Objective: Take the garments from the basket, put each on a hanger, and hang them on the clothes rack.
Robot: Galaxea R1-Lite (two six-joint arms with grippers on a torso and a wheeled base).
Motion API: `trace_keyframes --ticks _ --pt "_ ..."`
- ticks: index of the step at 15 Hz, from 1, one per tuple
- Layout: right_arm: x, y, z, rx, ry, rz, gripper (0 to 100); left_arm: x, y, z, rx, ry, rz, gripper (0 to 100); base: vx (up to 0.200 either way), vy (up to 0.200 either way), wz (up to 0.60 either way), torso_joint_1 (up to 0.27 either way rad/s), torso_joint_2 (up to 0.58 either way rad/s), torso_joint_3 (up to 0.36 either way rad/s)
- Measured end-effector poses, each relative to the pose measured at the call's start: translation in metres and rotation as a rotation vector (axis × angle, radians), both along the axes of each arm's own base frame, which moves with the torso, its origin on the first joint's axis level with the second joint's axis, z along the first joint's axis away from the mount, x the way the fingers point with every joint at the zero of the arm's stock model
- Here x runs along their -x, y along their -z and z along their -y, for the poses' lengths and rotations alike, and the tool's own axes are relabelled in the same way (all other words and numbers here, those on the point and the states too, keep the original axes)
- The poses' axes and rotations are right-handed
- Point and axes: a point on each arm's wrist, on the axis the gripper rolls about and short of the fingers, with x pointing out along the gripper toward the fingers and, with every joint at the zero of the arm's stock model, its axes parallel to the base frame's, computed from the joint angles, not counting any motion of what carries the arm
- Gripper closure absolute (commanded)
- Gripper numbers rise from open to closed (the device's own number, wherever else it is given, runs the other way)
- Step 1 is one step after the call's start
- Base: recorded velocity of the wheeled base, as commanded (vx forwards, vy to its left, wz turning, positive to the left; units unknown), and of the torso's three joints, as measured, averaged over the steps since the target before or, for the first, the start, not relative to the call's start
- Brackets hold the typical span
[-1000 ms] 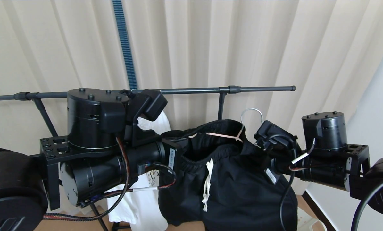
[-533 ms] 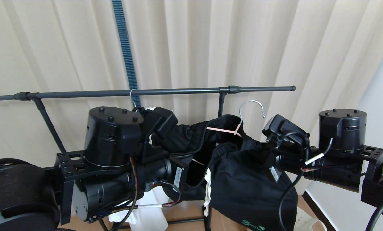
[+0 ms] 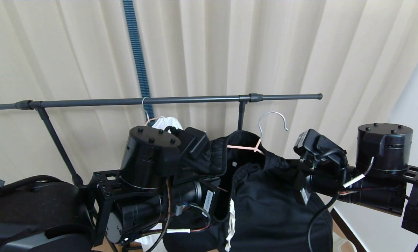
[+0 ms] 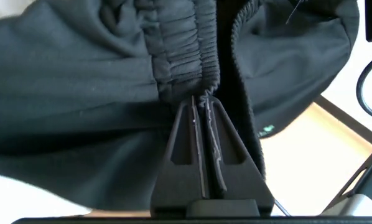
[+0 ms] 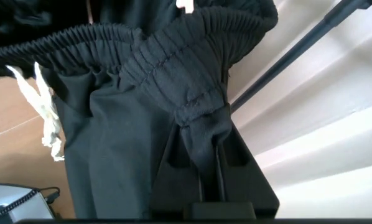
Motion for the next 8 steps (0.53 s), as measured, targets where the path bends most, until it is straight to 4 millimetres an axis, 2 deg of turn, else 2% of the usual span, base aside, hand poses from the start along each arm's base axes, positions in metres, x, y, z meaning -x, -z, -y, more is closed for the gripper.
trace_keyframes --ticks 8 --pt "0.006 -0.002 -0.005 -0.051 -0.033 0.036 100 -0.008 0.003 0.016 0.023 -0.019 -0.021 100 0.000 0.000 0.00 0.000 0.00 0.000"
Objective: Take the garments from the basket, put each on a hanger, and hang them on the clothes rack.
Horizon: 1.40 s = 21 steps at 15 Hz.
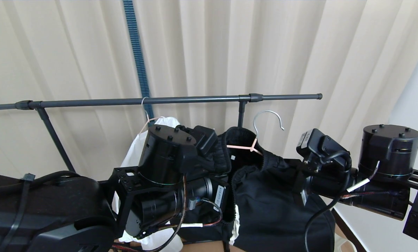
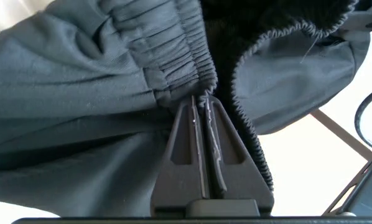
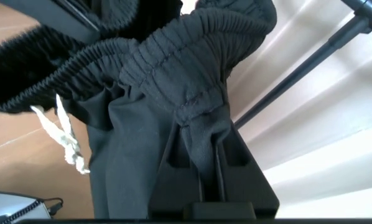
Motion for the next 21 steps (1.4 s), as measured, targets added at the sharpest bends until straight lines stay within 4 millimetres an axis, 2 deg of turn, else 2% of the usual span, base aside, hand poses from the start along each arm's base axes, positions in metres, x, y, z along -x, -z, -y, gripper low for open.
trace_keyframes --ticks 9,10,15,18,21 --pt "0.005 -0.006 0.002 -0.021 -0.005 0.028 100 -0.005 0.009 0.006 -0.031 -0.027 -0.001 100 0.000 0.000 0.00 0.000 0.00 0.000" --pt "0.006 -0.007 0.002 -0.023 -0.006 0.031 100 -0.006 0.010 0.008 -0.031 -0.029 0.000 0 0.000 0.000 0.00 0.000 0.00 0.000" --pt "0.009 -0.009 0.003 -0.029 -0.008 0.040 100 -0.012 0.010 0.014 -0.022 -0.069 0.024 0 0.000 0.000 0.00 0.000 0.00 0.000" --pt "0.009 -0.009 0.003 -0.028 -0.008 0.039 100 -0.006 0.009 0.019 -0.009 -0.053 0.038 0 0.000 0.000 0.00 0.000 0.00 0.000" --pt "0.007 -0.009 0.002 -0.033 -0.029 0.035 100 0.005 0.003 0.015 -0.005 -0.031 0.049 0 0.000 0.000 0.00 0.000 0.00 0.000"
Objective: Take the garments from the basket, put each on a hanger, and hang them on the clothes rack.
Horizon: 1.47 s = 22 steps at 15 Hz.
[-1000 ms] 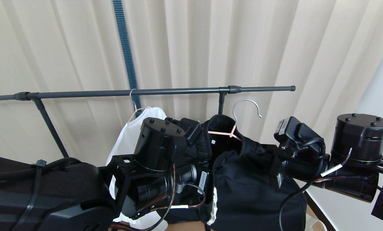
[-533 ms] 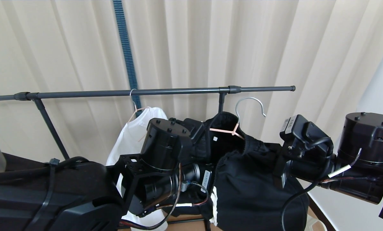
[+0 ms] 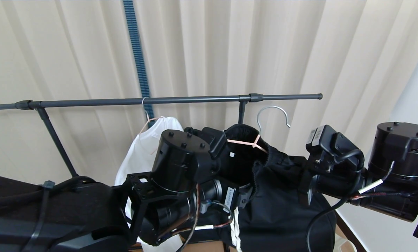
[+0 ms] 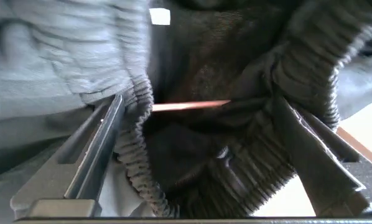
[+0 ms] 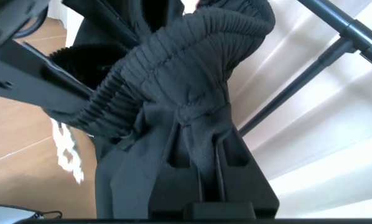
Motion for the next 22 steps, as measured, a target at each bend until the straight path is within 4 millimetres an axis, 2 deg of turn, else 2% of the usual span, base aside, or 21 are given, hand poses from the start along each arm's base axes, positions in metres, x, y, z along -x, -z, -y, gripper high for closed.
trace_keyframes --ticks 6,11,18,22 --pt "-0.003 0.001 0.000 -0.017 0.007 -0.025 100 0.023 -0.016 -0.026 0.002 0.030 0.045 0 0.000 0.000 0.00 0.000 0.00 0.000" --pt "-0.004 0.004 0.004 -0.039 -0.085 -0.054 100 0.037 -0.032 -0.047 0.013 0.045 0.101 0 0.000 0.000 0.00 0.000 0.00 0.000" --pt "-0.003 0.013 0.020 -0.077 -0.268 -0.108 100 0.052 -0.067 -0.099 -0.007 0.060 0.228 0 0.000 0.000 0.00 0.000 0.00 0.000" --pt "0.000 0.019 0.024 -0.064 -0.331 -0.097 100 0.052 -0.078 -0.128 -0.021 0.234 0.126 0 0.000 0.000 0.00 0.000 0.00 0.000"
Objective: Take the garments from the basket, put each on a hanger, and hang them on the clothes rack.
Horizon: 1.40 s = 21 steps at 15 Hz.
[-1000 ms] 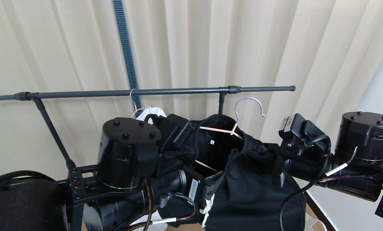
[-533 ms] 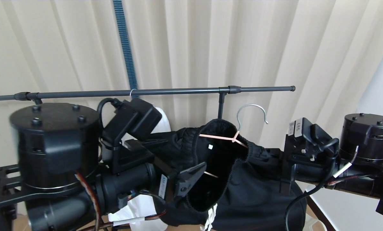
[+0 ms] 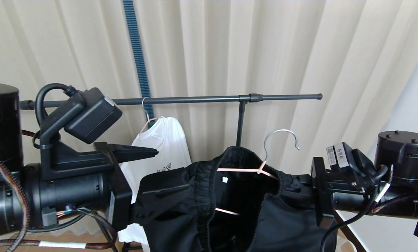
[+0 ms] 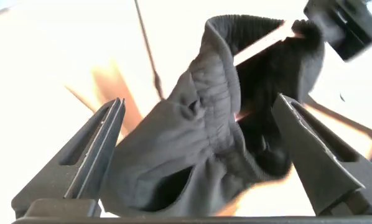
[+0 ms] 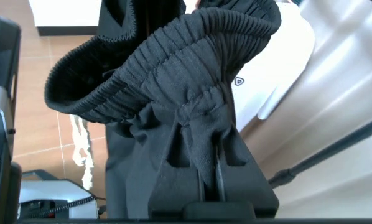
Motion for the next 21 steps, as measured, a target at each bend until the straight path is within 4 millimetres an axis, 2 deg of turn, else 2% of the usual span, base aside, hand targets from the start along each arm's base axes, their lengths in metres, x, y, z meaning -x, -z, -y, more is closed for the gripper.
trace_keyframes --ticks 3,5,8,12,21 --pt "0.002 0.003 0.001 0.007 -0.022 0.002 100 -0.005 -0.005 -0.022 -0.087 0.174 0.021 0 0.000 0.000 0.00 0.000 0.00 0.000" --pt "0.005 0.005 0.000 0.009 -0.036 -0.002 100 -0.014 -0.007 -0.026 -0.137 0.240 0.061 0 0.000 0.000 0.00 0.000 0.00 0.000" --pt "0.010 0.007 -0.005 0.011 -0.069 -0.008 100 -0.034 -0.001 -0.013 -0.180 0.315 0.071 0 0.000 0.000 0.00 0.000 0.00 0.000" --pt "0.016 0.007 -0.012 0.012 -0.103 -0.010 100 -0.050 0.017 0.011 -0.210 0.411 0.032 0 0.000 0.000 0.00 0.000 0.00 0.000" --pt "0.024 0.002 -0.018 0.003 -0.139 0.004 100 -0.059 0.041 0.036 -0.211 0.522 -0.042 0 0.000 0.000 0.00 0.000 0.00 0.000"
